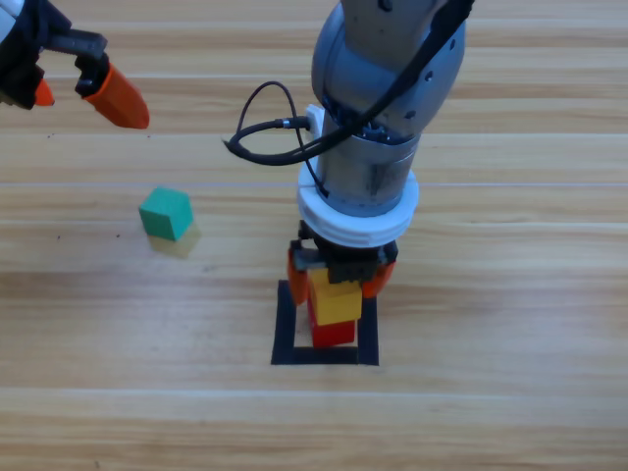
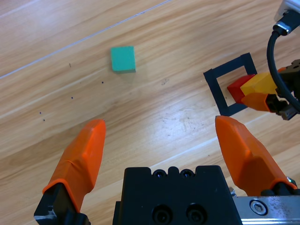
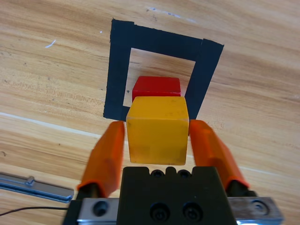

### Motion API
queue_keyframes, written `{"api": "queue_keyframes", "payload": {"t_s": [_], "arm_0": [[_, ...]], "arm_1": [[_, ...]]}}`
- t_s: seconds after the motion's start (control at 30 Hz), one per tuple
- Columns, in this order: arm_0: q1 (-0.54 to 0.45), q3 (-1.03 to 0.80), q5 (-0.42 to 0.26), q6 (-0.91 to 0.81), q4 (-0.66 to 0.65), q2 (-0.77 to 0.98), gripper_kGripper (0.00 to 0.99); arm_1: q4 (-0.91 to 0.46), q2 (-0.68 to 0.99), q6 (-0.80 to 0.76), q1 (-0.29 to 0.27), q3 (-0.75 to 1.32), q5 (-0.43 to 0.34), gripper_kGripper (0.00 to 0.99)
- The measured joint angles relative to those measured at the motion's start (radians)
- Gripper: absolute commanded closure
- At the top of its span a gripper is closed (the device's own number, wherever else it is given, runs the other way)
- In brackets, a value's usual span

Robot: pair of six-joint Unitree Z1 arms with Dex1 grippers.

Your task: Stack the blocks in the rectangular block: red at the bottom, yellow in the middle, green on top

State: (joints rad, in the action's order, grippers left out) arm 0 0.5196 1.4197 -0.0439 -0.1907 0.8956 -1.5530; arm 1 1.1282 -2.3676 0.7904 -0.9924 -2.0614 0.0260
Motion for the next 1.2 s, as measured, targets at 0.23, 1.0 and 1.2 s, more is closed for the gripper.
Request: {"api": "queue_keyframes", "payload": {"t_s": [0.23, 1.0, 1.2], "arm_0": [[0.000, -0.001, 0.000, 0.000, -0.006, -0.014, 0.000], [-0.130, 0.143, -0.018, 0.016, -0.095, -0.430, 0.000], [-0.131, 0.148, -0.003, 0.040, -0.095, -0.473, 0.000]], "arm_1": [[0.000, -0.002, -0.181, -0.001, -0.081, -0.002, 0.000], [-0.199, 0.652, -0.644, -0.028, 0.548, -0.037, 0.000], [-0.259, 0.713, -0.707, -0.027, 0.646, -0.037, 0.000]]}}
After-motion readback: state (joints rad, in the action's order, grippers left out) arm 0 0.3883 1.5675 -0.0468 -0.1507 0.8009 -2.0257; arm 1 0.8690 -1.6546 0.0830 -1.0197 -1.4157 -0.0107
